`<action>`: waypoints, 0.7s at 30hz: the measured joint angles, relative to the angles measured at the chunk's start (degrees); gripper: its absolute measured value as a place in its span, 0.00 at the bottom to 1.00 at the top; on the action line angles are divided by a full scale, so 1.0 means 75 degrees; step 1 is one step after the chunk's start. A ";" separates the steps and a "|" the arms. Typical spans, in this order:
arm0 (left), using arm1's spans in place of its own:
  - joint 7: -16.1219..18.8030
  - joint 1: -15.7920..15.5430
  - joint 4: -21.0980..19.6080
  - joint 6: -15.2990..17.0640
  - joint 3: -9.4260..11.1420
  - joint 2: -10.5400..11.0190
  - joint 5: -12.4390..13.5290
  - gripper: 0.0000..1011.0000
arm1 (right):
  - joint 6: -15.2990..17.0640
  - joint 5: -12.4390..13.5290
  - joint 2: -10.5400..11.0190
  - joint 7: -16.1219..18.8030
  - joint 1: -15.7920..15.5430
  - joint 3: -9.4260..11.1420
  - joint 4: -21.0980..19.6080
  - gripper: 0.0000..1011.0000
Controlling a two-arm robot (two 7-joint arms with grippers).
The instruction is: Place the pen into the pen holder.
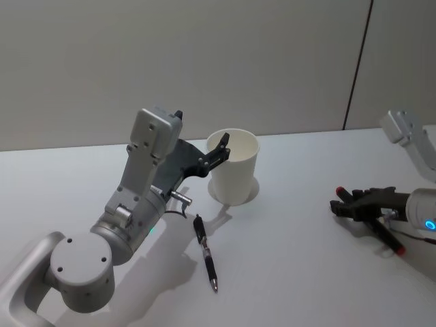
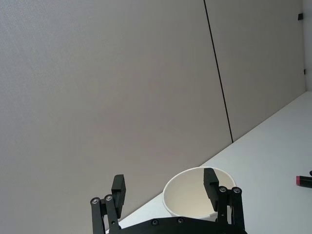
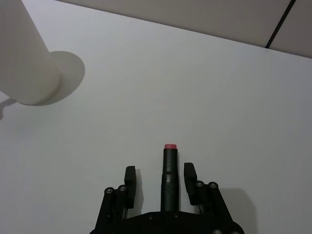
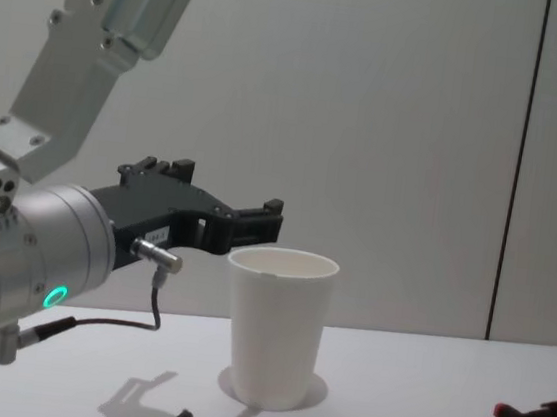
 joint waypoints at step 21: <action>0.0000 0.0000 0.0001 0.0000 0.0000 0.0000 0.0000 0.99 | 0.0001 0.0001 0.0000 0.0000 0.0002 -0.0005 0.0011 0.47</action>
